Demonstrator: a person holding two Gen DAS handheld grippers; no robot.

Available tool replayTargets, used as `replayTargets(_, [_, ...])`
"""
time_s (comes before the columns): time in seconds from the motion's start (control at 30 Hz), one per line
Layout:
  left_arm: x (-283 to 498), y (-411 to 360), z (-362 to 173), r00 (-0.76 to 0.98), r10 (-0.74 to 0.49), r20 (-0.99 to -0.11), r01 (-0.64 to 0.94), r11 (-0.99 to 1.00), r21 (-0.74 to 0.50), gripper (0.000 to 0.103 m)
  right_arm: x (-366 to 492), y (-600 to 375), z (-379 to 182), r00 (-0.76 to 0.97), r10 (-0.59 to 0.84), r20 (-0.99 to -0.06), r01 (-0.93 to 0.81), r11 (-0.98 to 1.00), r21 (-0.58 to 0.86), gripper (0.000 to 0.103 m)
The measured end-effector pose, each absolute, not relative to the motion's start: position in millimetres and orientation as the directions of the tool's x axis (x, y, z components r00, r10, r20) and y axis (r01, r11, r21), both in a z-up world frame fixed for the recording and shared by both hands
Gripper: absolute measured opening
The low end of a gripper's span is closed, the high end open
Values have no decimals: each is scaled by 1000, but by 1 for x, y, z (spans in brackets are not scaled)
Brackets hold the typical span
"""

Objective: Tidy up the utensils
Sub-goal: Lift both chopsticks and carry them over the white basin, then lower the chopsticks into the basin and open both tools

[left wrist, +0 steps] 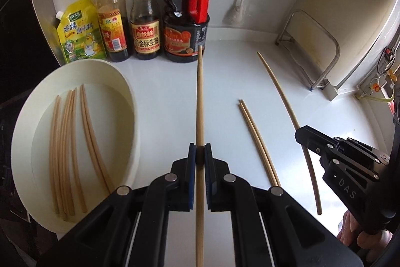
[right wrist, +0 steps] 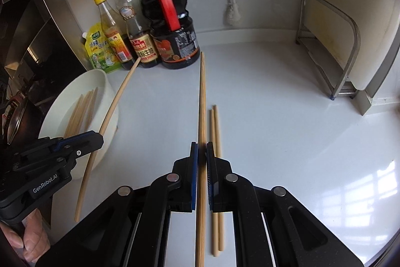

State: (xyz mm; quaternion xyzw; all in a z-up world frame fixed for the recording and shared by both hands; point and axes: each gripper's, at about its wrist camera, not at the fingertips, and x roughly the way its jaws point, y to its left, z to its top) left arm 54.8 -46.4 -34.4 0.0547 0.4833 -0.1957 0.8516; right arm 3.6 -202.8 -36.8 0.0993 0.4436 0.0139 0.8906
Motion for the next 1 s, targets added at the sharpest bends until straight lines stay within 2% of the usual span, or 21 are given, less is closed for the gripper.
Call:
replayTargets(0.27, [79,23,0,528,-262,-808,324,941,-94,7,43,-128,-13,619,200,-760,-47,975,218,7])
replayTargets(0.47, [103,79,4,544,-214,-812,263,962,-78,7,76,-68,-7,602,271,-751,-134,962,240,7])
replayTargets(0.67, [124,125,-9,526,-183,-831,216,973,-77,7,109,-13,-19,544,327,-773,-199,945,259,7])
replayTargets(1.0, [151,164,-51,453,-156,-878,169,982,-87,7,141,40,-60,431,328,-841,-222,942,253,7])
